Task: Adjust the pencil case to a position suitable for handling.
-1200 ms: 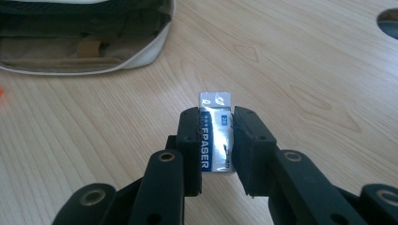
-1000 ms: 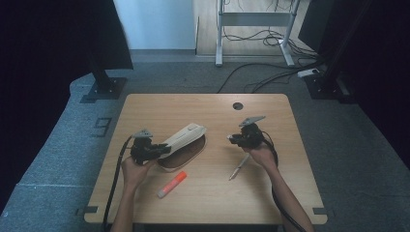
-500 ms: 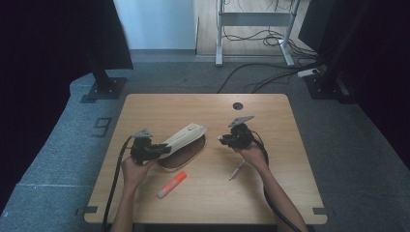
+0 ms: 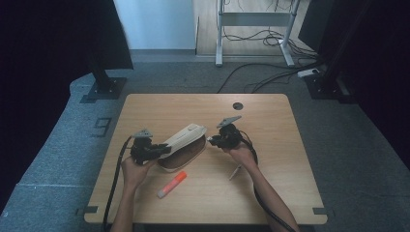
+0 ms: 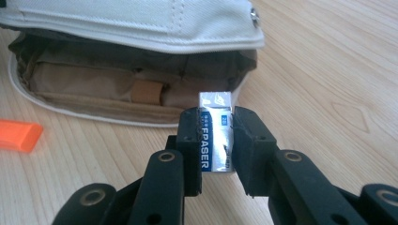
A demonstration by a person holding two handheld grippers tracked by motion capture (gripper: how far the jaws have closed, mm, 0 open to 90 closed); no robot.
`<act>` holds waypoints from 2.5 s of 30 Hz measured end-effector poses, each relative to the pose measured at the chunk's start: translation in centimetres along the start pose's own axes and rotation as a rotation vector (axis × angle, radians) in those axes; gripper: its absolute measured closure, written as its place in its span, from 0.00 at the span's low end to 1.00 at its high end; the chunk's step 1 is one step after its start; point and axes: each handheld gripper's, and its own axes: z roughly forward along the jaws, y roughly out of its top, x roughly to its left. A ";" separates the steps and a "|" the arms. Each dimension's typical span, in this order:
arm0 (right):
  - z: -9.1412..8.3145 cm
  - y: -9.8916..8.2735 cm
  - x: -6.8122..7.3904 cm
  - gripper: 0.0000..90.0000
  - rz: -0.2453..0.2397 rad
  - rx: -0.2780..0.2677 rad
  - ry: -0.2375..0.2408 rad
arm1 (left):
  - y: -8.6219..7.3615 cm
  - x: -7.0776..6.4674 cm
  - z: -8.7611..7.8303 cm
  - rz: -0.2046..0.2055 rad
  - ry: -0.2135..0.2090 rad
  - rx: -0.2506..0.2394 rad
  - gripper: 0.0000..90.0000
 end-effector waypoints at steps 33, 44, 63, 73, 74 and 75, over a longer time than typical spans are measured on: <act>5.6 2.2 2.0 0.79 -0.030 0.027 -0.006 | 0.1 -0.3 0.0 0.004 -0.011 -0.010 0.83; 6.9 2.3 2.1 0.79 -0.029 0.021 -0.022 | 0.1 -0.4 0.1 0.008 -0.029 -0.012 0.83; 5.7 2.2 2.0 0.53 -0.048 0.041 -0.023 | 0.2 -0.5 0.3 0.029 0.006 0.006 0.84; 3.6 2.0 2.1 0.44 -0.077 0.052 -0.027 | 0.1 -0.5 0.3 0.028 0.009 0.005 0.85; 3.4 1.9 2.1 0.43 -0.077 0.053 -0.027 | 0.1 -0.6 0.3 0.028 0.009 0.005 0.85; 3.2 1.8 2.1 0.43 -0.077 0.053 -0.029 | 0.1 -0.6 0.3 0.028 0.009 0.005 0.85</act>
